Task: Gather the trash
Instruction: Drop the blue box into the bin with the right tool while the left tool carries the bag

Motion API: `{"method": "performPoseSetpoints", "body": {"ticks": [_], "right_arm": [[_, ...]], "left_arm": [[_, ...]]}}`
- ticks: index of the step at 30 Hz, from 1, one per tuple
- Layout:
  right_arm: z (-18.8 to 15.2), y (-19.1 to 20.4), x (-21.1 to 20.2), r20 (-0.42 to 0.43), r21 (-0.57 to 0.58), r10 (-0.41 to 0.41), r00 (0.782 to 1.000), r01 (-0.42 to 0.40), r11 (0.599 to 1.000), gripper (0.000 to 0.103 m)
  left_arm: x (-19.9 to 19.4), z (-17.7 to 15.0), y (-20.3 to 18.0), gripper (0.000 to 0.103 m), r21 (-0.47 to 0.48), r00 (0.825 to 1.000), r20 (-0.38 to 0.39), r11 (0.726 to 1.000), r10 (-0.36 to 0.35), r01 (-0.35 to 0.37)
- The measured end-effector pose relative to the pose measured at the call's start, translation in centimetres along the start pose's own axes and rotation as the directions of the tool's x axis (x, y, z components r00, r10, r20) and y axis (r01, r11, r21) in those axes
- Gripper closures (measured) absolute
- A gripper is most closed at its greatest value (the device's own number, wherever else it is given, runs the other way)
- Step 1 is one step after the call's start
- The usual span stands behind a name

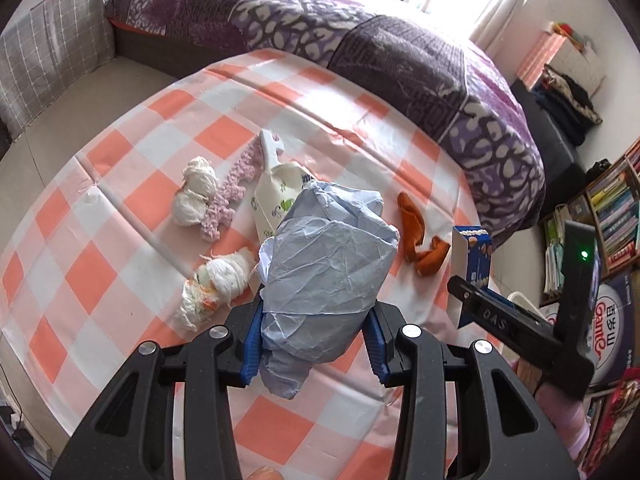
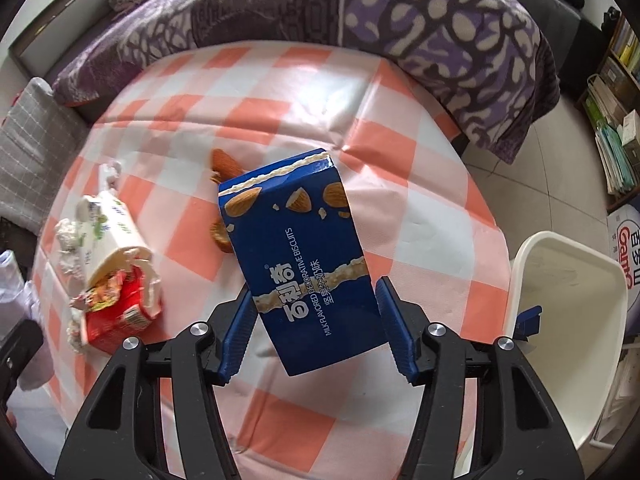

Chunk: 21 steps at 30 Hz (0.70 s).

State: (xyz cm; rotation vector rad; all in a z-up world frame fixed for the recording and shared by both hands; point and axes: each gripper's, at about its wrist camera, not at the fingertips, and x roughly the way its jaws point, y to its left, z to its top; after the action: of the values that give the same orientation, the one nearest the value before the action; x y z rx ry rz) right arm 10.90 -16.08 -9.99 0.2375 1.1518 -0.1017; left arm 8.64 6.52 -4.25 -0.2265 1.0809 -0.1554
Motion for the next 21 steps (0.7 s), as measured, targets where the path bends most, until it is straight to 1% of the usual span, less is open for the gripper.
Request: {"method": "performPoseSetpoints", "body": {"ticks": [4,7,11,17,21], "right_arm": [[-0.4,0.6,-2.0,0.047,-0.014,0.035,0.998,-0.034,0.999,0.047],[-0.6,0.6,-3.3,0.078,-0.02,0.052,0.996,-0.05,0.999,0.047],[-1.0,0.5,-4.7,0.097,-0.024,0.07,0.993,-0.068,0.997,0.047],[-1.6,-0.7,-6.3,0.126,-0.024,0.059,0.99,-0.056,0.998,0.047],[-1.8,-2.3,-7.2,0.136,-0.002,0.05,0.989,-0.05,0.999,0.047]], "left_arm": [[-0.5,0.2,-0.6,0.061,0.004,0.999,0.039,1.0,0.006,-0.006],[-0.6,0.2,-1.1,0.061,0.01,0.999,0.052,1.0,0.01,-0.01],[-0.5,0.1,-1.9,0.061,0.023,0.998,0.06,1.0,0.019,-0.021],[-0.1,-0.1,-3.3,0.061,0.035,0.998,0.06,0.999,0.014,-0.017],[0.2,-0.4,-4.6,0.061,0.055,0.998,0.056,0.998,0.008,-0.011]]}}
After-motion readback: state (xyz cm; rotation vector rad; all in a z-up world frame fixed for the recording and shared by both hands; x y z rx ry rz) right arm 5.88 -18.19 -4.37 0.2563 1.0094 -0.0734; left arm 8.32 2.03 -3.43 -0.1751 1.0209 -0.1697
